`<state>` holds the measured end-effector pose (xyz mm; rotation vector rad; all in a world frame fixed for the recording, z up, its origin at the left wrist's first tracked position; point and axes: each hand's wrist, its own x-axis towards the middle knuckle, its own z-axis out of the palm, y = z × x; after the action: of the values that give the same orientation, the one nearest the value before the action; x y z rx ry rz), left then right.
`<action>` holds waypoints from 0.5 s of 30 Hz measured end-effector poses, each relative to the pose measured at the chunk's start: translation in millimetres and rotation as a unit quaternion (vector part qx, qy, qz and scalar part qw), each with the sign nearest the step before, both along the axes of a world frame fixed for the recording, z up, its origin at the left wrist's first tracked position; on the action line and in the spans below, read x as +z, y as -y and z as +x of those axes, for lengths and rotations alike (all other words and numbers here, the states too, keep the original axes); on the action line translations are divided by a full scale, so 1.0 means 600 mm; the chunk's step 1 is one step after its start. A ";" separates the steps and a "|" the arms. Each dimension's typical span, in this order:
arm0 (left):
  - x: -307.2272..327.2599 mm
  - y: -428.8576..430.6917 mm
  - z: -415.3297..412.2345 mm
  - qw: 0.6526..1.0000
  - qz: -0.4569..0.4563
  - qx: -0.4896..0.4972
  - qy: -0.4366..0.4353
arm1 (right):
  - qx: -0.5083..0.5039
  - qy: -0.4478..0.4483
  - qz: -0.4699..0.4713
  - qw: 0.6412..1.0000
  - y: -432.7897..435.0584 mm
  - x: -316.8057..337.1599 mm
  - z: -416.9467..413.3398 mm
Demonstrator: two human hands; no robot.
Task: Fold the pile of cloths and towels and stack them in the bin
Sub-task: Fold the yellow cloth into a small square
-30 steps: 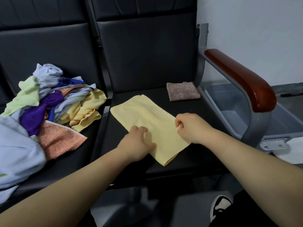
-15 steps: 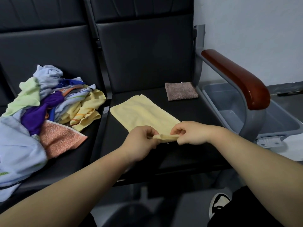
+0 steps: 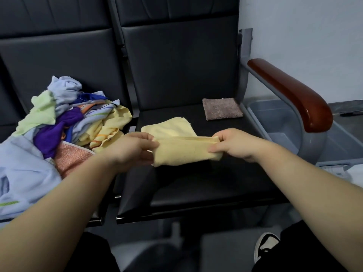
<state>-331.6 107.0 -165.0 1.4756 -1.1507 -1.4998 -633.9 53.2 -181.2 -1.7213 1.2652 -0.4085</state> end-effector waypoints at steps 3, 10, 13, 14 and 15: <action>0.017 -0.006 0.025 0.994 0.083 -0.057 -0.035 | 0.046 0.090 0.150 0.984 -0.003 0.017 0.003; 0.020 0.005 0.047 0.991 0.127 -0.047 -0.017 | 0.025 0.128 0.237 0.963 0.018 0.029 0.019; 0.000 0.028 0.051 0.994 0.099 0.033 0.011 | -0.034 0.143 0.211 0.966 0.035 0.018 0.038; -0.007 0.038 0.053 0.995 0.083 0.057 0.025 | -0.058 0.143 0.192 0.969 0.043 0.014 0.048; -0.015 0.049 0.053 0.994 0.063 0.078 0.041 | -0.082 0.142 0.169 0.972 0.050 0.011 0.057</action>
<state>-299.6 77.7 -173.8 1.6864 -0.9781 -1.4361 -599.6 23.4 -174.6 -1.2304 1.1920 -0.4857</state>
